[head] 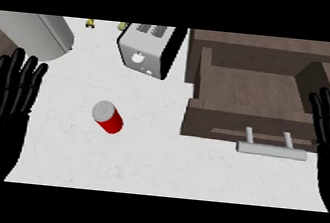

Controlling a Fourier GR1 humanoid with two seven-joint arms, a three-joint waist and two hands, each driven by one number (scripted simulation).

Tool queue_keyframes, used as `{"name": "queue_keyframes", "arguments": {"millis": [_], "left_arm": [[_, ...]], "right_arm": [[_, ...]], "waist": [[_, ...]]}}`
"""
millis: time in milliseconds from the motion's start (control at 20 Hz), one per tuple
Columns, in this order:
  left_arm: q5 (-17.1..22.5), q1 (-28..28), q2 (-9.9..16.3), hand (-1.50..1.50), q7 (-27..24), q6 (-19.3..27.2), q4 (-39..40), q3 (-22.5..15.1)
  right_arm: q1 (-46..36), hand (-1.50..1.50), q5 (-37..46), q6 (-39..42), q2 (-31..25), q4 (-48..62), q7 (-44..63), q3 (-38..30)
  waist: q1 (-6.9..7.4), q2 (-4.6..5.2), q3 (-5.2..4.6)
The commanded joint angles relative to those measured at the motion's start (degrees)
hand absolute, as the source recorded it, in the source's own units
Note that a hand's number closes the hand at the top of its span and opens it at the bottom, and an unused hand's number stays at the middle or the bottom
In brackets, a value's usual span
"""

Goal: Pick up the can, place it into the drawer and close the drawer

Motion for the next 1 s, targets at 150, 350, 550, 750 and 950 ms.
{"name": "queue_keyframes", "arguments": {"millis": [150,350,550,750,950], "left_arm": [[-14.71,4.27,-5.28,-1.50,2.84,17.57,-3.41,-3.64],[-13.26,9.59,-5.39,-1.50,12.81,32.52,2.10,0.23],[-21.25,11.72,-5.43,-1.50,21.23,44.73,-1.22,-10.56],[-33.07,9.29,-5.44,-1.50,29.25,53.79,0.86,-20.35],[-42.65,5.69,-5.45,-1.50,39.54,54.85,-1.28,-23.48]], "right_arm": [[-0.31,-1.50,-0.45,0.10,1.02,1.07,-2.96,-0.55],[2.59,-1.50,-1.05,-2.87,1.12,3.03,5.44,-3.60],[4.28,-1.50,-0.88,-2.64,0.46,0.68,9.24,-3.09],[3.65,-1.50,-0.97,-3.27,0.88,0.85,10.11,-3.78],[1.19,-1.50,-0.54,-3.75,0.88,2.03,10.73,-4.69]], "waist": [[-1.41,0.62,0.63],[-1.17,1.26,0.51],[-2.11,0.55,0.66],[-2.25,0.68,0.62],[-1.91,0.68,0.59]]}}
